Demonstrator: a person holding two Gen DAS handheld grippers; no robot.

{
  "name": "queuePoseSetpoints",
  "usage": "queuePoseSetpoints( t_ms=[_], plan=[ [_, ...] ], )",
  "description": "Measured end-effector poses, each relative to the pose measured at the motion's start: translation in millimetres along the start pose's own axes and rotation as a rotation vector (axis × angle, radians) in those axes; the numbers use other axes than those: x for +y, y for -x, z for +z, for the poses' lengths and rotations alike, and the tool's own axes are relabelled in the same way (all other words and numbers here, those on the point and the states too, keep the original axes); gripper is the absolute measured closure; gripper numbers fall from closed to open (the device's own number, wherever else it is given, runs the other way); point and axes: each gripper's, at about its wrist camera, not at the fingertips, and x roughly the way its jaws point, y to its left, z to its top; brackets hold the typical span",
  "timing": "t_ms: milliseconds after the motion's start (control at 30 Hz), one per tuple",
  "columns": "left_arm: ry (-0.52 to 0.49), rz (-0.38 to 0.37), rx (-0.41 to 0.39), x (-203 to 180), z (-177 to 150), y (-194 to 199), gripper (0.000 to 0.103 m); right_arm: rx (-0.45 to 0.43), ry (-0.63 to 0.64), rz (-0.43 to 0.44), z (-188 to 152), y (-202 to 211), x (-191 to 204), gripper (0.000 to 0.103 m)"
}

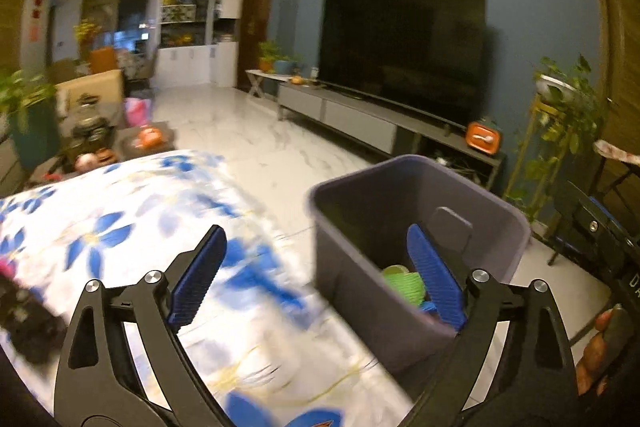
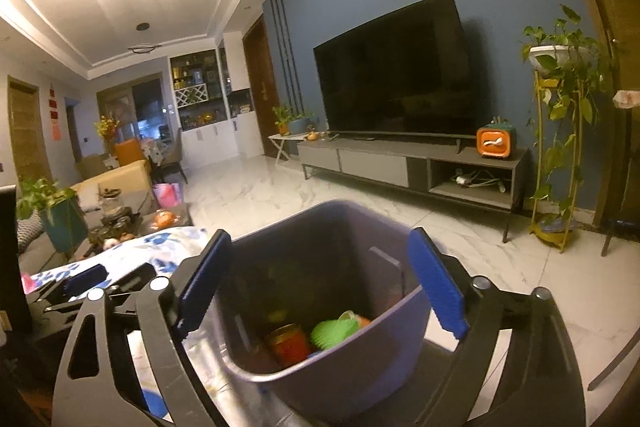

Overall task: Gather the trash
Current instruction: 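Open the left tool to drop the red cup while the right tool drops the green sleeve into the bin, then move both open tools back toward the pink and black bags on the bed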

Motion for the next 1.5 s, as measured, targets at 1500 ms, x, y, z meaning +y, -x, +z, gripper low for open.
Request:
queuePoseSetpoints(
  t_ms=[1500],
  plan=[
    [0.300, 0.763, -0.127, 278.4, -104.5, 261.0, 0.011, 0.184, 0.345, 0.541, -100.7, 20.4, 329.3, 0.016]
  ],
)
